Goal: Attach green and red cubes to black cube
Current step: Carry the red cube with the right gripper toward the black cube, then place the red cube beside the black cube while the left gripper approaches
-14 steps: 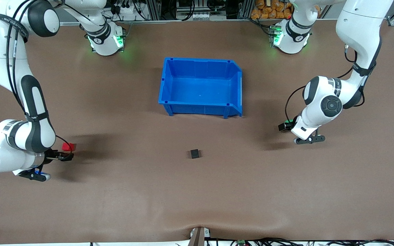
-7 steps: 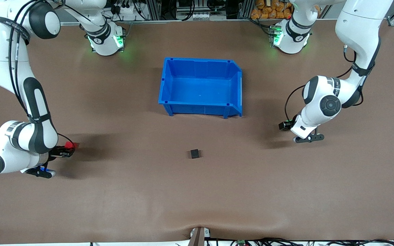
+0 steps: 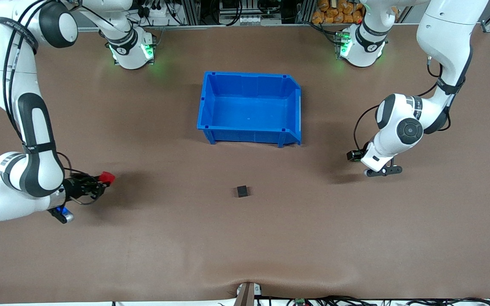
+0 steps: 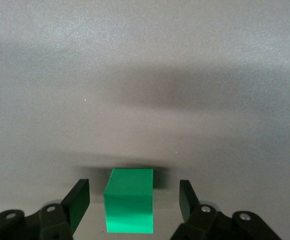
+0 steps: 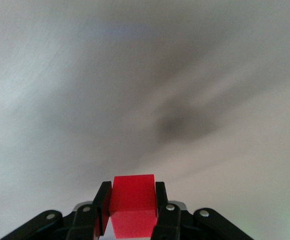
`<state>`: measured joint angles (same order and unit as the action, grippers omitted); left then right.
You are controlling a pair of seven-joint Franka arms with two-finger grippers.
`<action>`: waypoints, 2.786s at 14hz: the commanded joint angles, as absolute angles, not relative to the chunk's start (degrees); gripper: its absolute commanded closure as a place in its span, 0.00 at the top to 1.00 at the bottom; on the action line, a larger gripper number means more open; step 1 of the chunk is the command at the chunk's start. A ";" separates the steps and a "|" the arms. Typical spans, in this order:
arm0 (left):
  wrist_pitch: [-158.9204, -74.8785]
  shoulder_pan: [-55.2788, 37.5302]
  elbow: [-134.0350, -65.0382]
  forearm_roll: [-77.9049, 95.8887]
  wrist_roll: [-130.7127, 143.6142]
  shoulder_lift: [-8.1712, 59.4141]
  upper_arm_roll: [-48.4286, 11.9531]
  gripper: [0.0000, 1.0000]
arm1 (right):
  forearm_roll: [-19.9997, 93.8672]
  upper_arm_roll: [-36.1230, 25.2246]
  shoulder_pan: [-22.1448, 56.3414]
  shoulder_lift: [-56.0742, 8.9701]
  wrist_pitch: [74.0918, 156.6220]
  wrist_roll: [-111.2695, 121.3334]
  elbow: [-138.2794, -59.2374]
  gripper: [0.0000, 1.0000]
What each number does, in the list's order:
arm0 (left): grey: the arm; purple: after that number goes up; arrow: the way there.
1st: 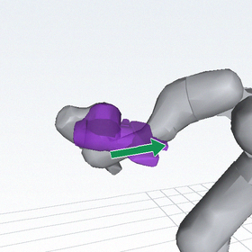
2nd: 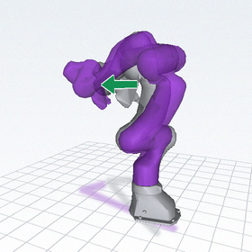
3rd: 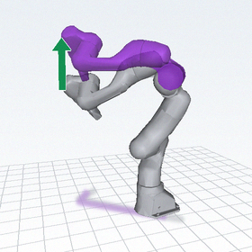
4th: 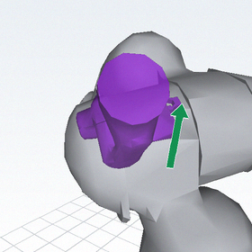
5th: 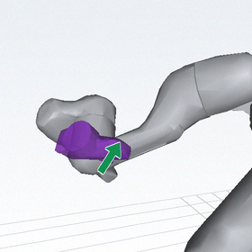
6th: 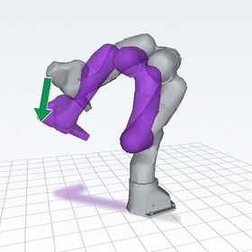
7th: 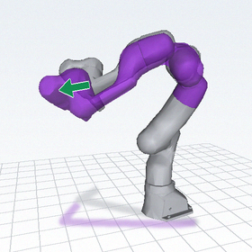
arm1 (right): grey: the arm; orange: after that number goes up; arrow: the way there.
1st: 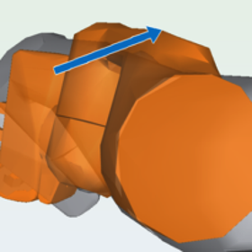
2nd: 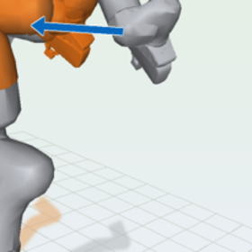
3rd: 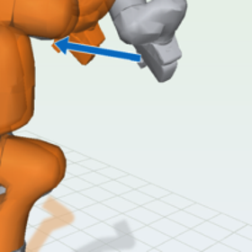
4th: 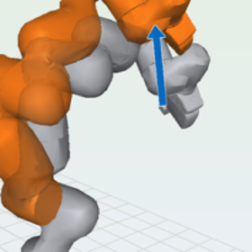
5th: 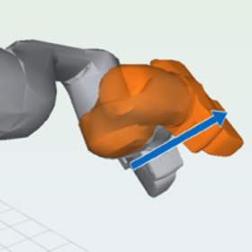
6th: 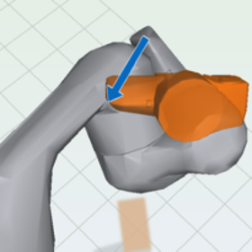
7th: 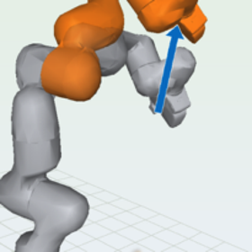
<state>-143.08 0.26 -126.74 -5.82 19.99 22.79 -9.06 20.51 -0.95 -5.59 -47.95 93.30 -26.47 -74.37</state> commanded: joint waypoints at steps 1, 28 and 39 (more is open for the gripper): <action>-144.32 0.53 -127.53 -7.47 20.83 22.76 -9.14 0.76 | 26.52 0.08 -3.00 -47.37 92.28 -40.30 -73.83 0.00; -143.88 -2.36 -121.65 -6.68 52.06 23.20 -9.84 0.00 | 35.24 0.09 28.92 -54.84 137.37 -89.65 -73.74 0.00; -143.44 -12.21 -105.57 -5.72 92.18 33.92 -9.93 0.00 | 35.24 0.09 31.46 -56.78 141.06 -96.41 -73.04 0.12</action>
